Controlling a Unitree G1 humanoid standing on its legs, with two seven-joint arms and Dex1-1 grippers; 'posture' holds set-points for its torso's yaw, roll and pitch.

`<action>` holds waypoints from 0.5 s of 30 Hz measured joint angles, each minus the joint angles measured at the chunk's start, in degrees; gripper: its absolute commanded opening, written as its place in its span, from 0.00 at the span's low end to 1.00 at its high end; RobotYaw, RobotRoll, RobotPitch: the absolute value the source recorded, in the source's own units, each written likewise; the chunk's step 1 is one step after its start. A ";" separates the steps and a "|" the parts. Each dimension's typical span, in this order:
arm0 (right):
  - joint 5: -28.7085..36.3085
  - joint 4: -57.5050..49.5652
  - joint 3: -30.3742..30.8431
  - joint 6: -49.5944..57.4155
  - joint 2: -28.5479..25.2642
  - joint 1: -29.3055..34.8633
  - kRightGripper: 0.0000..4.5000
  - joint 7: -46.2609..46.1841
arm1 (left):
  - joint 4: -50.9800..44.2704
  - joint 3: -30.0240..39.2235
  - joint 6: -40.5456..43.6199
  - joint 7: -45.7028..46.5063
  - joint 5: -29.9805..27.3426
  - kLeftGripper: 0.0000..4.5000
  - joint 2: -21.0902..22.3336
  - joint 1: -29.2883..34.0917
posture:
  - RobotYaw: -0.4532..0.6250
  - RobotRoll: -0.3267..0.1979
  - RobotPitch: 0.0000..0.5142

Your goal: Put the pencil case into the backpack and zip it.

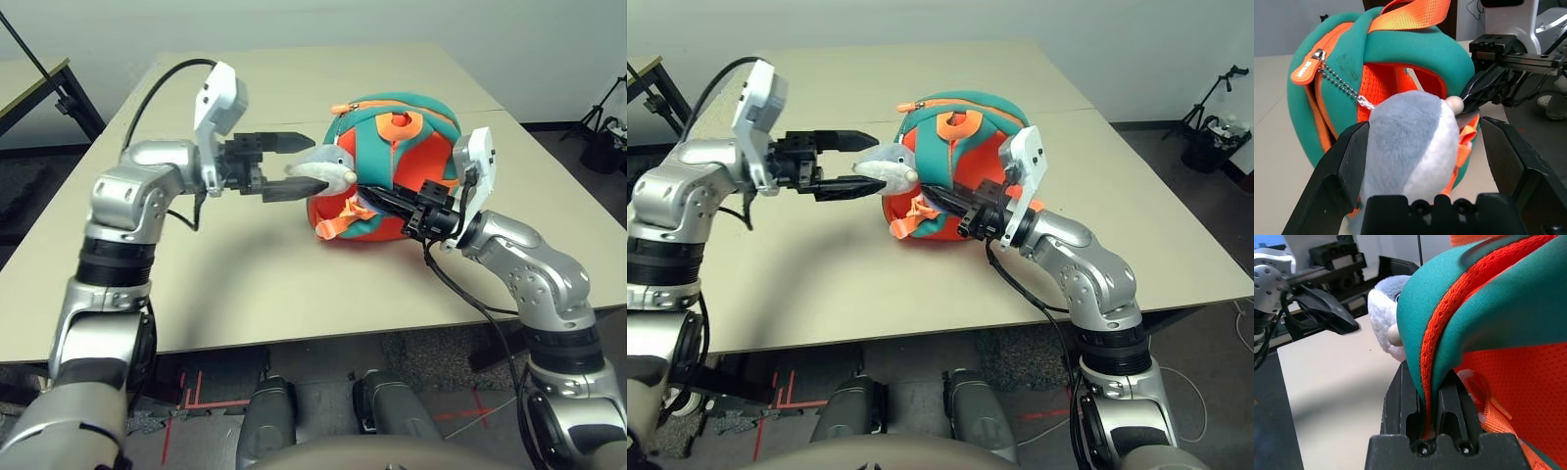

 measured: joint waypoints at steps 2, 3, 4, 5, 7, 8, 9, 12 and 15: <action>-0.07 -0.01 0.04 -0.02 0.21 0.01 0.02 0.00 | 2.07 -0.71 -1.89 -0.01 1.51 1.00 -0.57 -0.85 | 0.30 0.62 0.00; -0.10 -0.02 0.04 -0.03 0.24 0.01 0.02 0.00 | 3.05 -1.06 -2.92 0.02 2.24 1.00 -0.63 -1.03 | 0.30 0.62 0.00; -0.11 -0.02 0.04 -0.03 0.24 0.02 0.02 0.00 | 3.88 -1.21 -3.58 0.00 2.62 1.00 -0.83 -1.05 | 0.29 0.62 0.00; -0.15 -0.03 0.03 -0.03 0.27 0.02 0.02 -0.01 | 4.69 -1.26 -3.86 0.01 2.83 1.00 -1.19 -1.04 | 0.29 0.62 0.00; -0.22 -0.04 0.01 -0.04 0.40 0.06 0.02 -0.05 | 5.06 -1.53 -4.14 -0.07 3.17 0.96 -1.66 -1.04 | 0.29 0.62 0.00; -0.22 -0.06 0.00 -0.05 0.42 0.09 0.02 -0.06 | 5.06 -1.53 -4.26 -0.15 3.24 0.92 -1.67 -1.04 | 0.29 0.62 0.00; -0.22 -0.11 -0.01 -0.09 0.42 0.19 0.02 -0.07 | 5.06 -1.53 -4.31 -0.17 3.29 0.87 -1.66 -1.04 | 0.29 0.62 0.00; -0.25 -0.13 -0.01 -0.17 0.46 0.28 0.02 -0.08 | 5.06 -1.50 -4.27 -0.68 3.29 0.62 -1.37 -1.04 | 0.30 0.62 0.00; -0.27 -0.13 -0.01 -0.23 0.47 0.28 0.02 -0.08 | 5.00 -1.38 -3.86 -1.14 3.15 0.36 -0.25 -1.04 | 0.31 0.62 0.00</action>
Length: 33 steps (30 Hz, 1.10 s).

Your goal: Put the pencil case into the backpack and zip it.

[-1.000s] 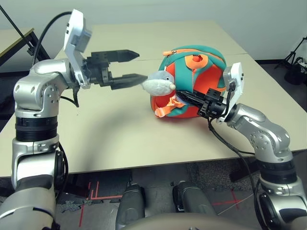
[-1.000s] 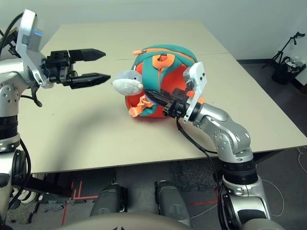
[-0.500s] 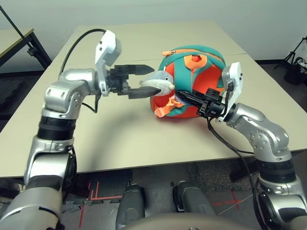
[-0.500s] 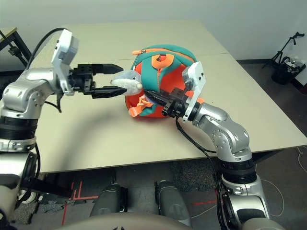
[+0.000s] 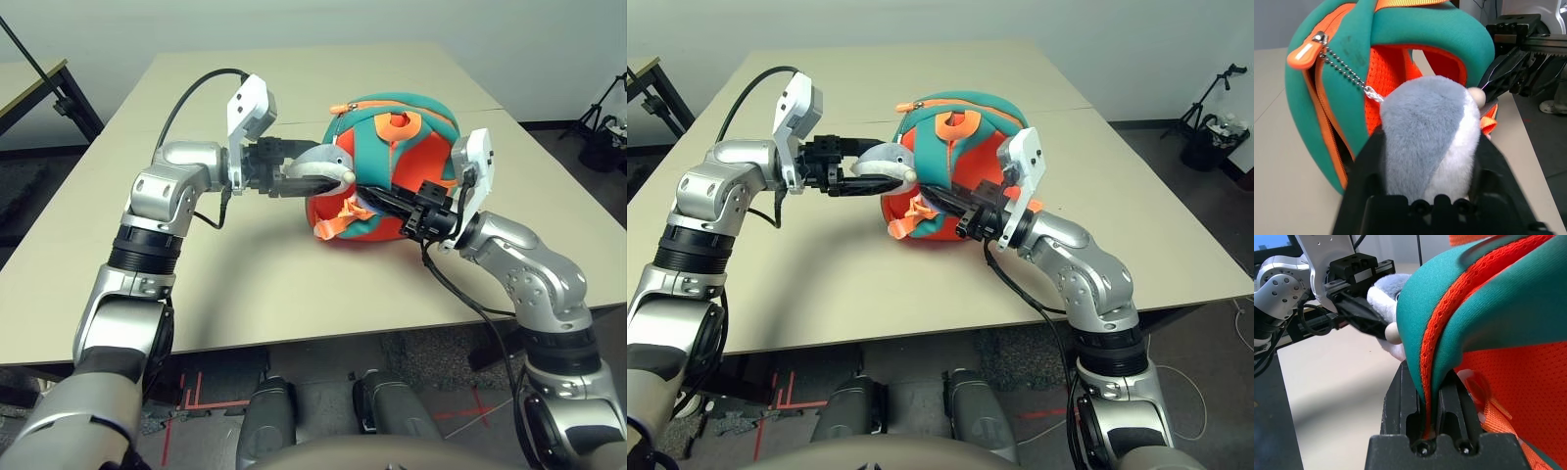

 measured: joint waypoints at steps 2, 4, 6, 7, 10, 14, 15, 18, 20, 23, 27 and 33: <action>-0.03 0.00 0.03 -0.10 0.01 -0.01 0.02 0.01 | -0.38 0.94 0.99 -0.12 -0.52 0.21 0.90 0.01 | 0.31 0.62 0.00; -0.23 0.00 0.10 -0.23 0.04 -0.01 0.02 0.04 | -1.03 2.15 2.10 -0.25 -1.45 0.10 1.94 0.01 | 0.32 0.62 0.00; -0.35 0.03 0.14 -0.38 0.19 -0.02 0.02 0.22 | -2.08 3.00 3.16 -0.31 -1.99 0.07 3.10 0.02 | 0.32 0.62 0.00; -0.39 0.07 0.18 -0.47 0.28 -0.03 0.02 0.32 | -2.82 3.69 3.70 -0.38 -2.51 0.07 3.40 0.06 | 0.33 0.62 0.00; -0.45 0.17 0.64 -0.62 0.41 -0.11 0.02 0.44 | -4.10 5.07 5.07 -0.30 -3.85 0.07 4.73 0.33 | 0.33 0.62 0.00; -0.46 0.32 1.22 -0.71 0.53 -0.46 0.02 0.76 | -5.47 7.49 6.66 0.38 -5.02 0.07 6.18 1.05 | 0.34 0.62 0.00; -0.46 0.35 1.36 -0.73 0.53 -0.53 0.02 0.90 | -5.52 8.19 6.89 0.46 -5.09 0.07 6.68 1.46 | 0.34 0.62 0.00; -0.46 0.39 1.58 -0.73 0.55 -0.83 0.02 1.04 | -5.50 9.34 7.05 1.10 -5.22 0.07 7.67 2.55 | 0.34 0.62 0.00; -0.46 0.44 1.68 -0.73 0.56 -0.97 0.02 1.19 | -5.25 10.18 7.05 1.50 -5.27 0.07 7.90 2.84 | 0.34 0.62 0.00; -0.46 0.50 1.72 -0.73 0.58 -1.09 0.02 1.36 | -4.76 11.35 6.78 2.28 -5.44 0.07 9.14 2.84 | 0.34 0.62 0.00; -0.45 0.59 1.79 -0.73 0.69 -1.24 0.02 1.44 | -2.08 12.84 4.74 3.49 -5.18 0.07 9.37 2.89 | 0.34 0.62 0.00; -0.46 0.75 1.81 -0.74 0.82 -1.31 0.02 1.43 | 1.68 12.38 1.91 3.66 -3.09 0.07 10.06 7.34 | 0.34 0.62 0.00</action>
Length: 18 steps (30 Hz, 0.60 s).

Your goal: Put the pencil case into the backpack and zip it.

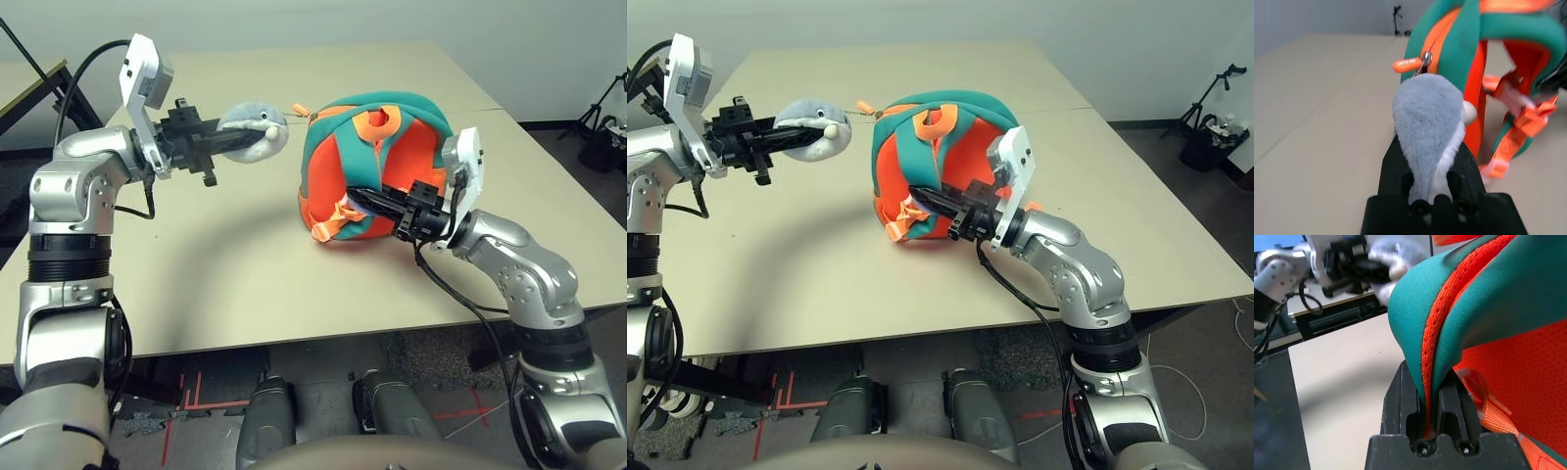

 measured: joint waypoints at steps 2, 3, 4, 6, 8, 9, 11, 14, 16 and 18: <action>0.00 0.01 0.00 0.00 0.01 0.00 0.02 0.00 | 0.59 -0.20 -0.17 0.01 0.31 0.07 -0.16 1.64 | 0.34 0.62 0.00; 0.00 0.01 0.00 0.00 0.00 0.00 0.02 0.00 | 0.60 -0.20 -0.19 0.01 0.28 0.07 -0.34 2.16 | 0.34 0.62 0.00; 0.00 0.01 0.00 0.00 0.01 0.00 0.02 -0.01 | 0.59 -0.21 -0.19 0.01 0.28 0.07 -0.58 2.34 | 0.34 0.62 0.00; -0.02 0.04 0.00 0.00 0.02 0.00 0.02 -0.01 | 0.59 -0.64 -0.27 0.01 0.41 0.07 -0.84 2.66 | 0.34 0.62 0.00; -0.18 0.16 0.01 0.00 0.04 -0.01 0.02 -0.02 | 0.58 -1.94 -0.49 0.01 0.84 0.07 -1.35 3.71 | 0.34 0.62 0.00; -0.29 0.27 0.01 -0.01 0.09 -0.03 0.02 -0.01 | 0.64 -2.53 -0.48 -0.01 1.05 0.07 -1.80 4.71 | 0.34 0.62 0.00; -0.55 0.59 0.00 -0.05 0.14 -0.06 0.02 -0.02 | 1.32 -4.30 -0.35 -0.03 1.59 0.07 -3.06 7.06 | 0.34 0.62 0.00; -0.73 0.72 -0.01 -0.15 0.21 -0.07 0.02 -0.02 | 2.96 -4.99 -0.16 0.17 1.57 0.07 -5.81 9.76 | 0.34 0.62 0.00; -0.85 0.75 0.00 -0.17 0.26 -0.07 0.02 -0.01 | 4.19 -5.84 -0.48 0.21 1.92 0.07 -6.23 9.93 | 0.34 0.62 0.00; -1.00 0.77 -0.01 -0.17 0.27 -0.07 0.02 -0.02 | 4.84 -5.89 -0.73 0.41 2.25 0.07 -6.23 9.93 | 0.35 0.62 0.00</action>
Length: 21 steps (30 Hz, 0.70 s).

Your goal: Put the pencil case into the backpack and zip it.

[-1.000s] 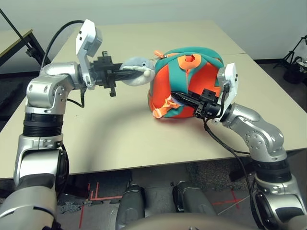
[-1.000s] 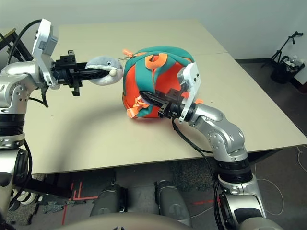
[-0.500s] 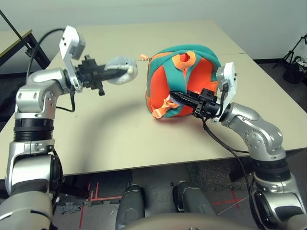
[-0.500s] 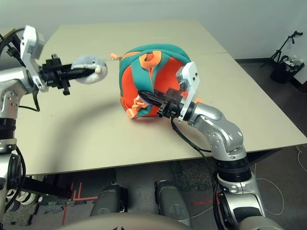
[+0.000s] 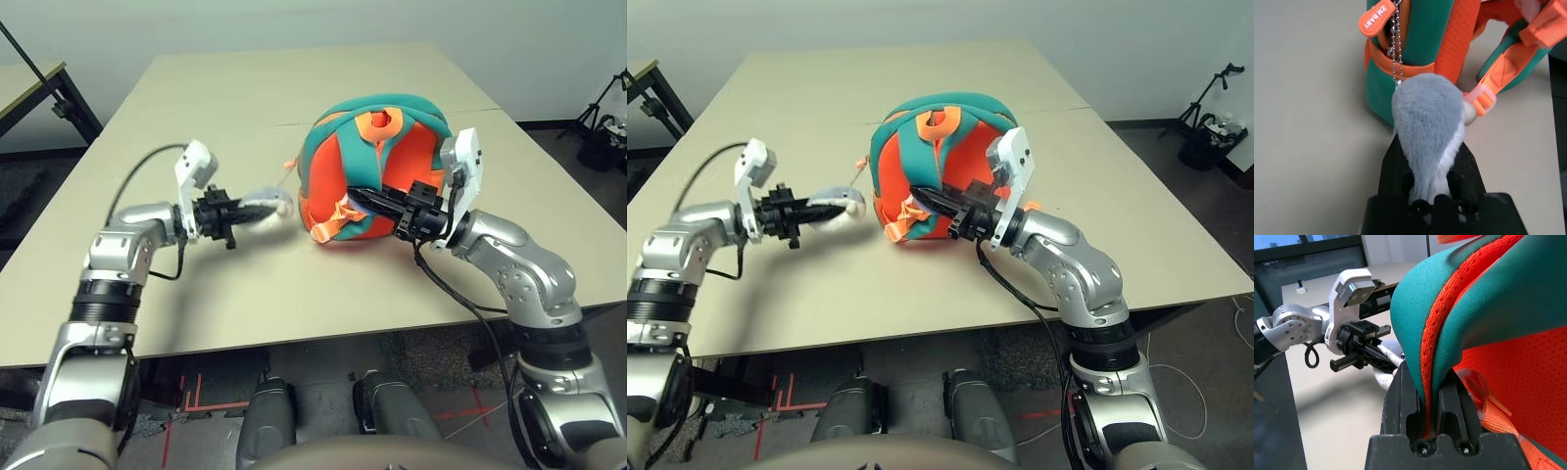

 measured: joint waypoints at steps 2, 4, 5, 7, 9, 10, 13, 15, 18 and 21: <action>-0.05 0.01 0.00 0.00 0.02 0.00 0.02 0.00 | 0.11 -0.03 -0.25 0.01 0.30 0.07 0.03 -0.06 | 0.35 0.62 0.00; -0.08 0.08 0.00 -0.02 0.11 -0.01 0.02 0.00 | 0.47 -0.43 -0.48 -0.03 0.98 0.07 0.49 -0.11 | 0.35 0.62 0.00; -0.10 0.14 0.01 -0.04 0.14 -0.01 0.02 0.01 | 0.75 -0.58 -0.48 -0.05 1.47 0.07 0.86 -0.11 | 0.35 0.62 0.00; -0.13 0.30 0.02 -0.09 0.24 -0.01 0.02 0.03 | 1.56 -0.90 -0.28 -0.01 2.48 0.07 1.75 -0.11 | 0.35 0.62 0.00; -0.13 0.48 0.15 -0.15 0.57 -0.01 0.02 0.10 | 1.78 -1.47 0.05 0.01 3.57 0.07 2.44 -0.09 | 0.36 0.62 0.00; -0.13 0.55 0.25 -0.16 0.70 -0.01 0.02 0.13 | 1.76 -1.87 0.11 -0.01 3.90 0.07 2.78 -0.04 | 0.36 0.62 0.00; -0.17 0.69 0.30 -0.24 0.81 -0.01 0.02 0.27 | 1.57 -1.92 0.78 0.01 3.76 0.07 2.96 0.21 | 0.36 0.62 0.00; -0.21 0.77 0.31 -0.37 0.82 -0.02 0.02 0.44 | 1.17 -1.10 1.61 0.16 3.26 0.07 2.96 0.47 | 0.36 0.62 0.00; -0.83 0.96 0.46 -0.91 0.12 -0.06 0.02 1.14 | -0.39 0.53 2.78 0.42 2.02 0.30 3.23 1.29 | 0.36 0.62 0.00; -1.42 1.60 0.60 -1.27 -2.45 -0.73 0.34 3.42 | -1.70 4.34 5.76 1.65 -0.74 0.57 3.60 1.50 | 0.37 0.62 0.00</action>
